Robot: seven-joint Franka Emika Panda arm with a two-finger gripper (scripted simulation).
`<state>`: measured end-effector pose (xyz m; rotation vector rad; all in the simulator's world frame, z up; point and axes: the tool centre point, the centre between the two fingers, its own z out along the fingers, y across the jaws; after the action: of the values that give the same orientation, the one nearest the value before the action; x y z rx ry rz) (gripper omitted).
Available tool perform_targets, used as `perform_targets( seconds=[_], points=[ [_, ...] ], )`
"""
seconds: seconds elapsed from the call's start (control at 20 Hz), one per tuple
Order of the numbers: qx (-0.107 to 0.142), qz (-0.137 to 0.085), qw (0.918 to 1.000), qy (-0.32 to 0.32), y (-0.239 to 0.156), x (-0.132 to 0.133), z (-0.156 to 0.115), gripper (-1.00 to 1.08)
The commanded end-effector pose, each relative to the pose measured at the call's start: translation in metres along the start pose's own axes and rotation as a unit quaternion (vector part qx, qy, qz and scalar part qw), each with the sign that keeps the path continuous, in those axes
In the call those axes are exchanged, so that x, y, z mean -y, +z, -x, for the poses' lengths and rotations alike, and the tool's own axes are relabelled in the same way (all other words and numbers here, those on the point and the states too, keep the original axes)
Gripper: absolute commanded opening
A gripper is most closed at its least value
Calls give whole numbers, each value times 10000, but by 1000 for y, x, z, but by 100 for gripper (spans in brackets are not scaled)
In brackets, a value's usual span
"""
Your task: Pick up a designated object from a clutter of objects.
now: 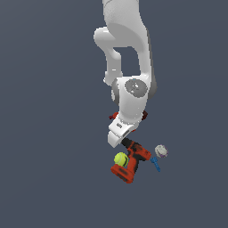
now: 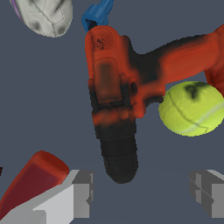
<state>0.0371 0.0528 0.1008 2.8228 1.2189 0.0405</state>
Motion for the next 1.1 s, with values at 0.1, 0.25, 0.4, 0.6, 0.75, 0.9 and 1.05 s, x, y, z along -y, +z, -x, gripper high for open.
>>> perform_targets(
  seconds=[0.1,0.25,0.4,0.6,0.75,0.9,1.05],
  points=[
    [-77,12,9989,-457,22,7,-5,68],
    [-110,13,9978,-650,31,10,-7,68],
    [-131,14,9970,-765,37,12,-8,68],
    [-130,10,9969,-777,38,13,-8,68],
    [-130,11,9969,-779,40,13,-8,68],
    [-133,12,9968,-787,49,13,-8,68],
    [-135,13,9967,-798,61,13,-9,68]
  ],
)
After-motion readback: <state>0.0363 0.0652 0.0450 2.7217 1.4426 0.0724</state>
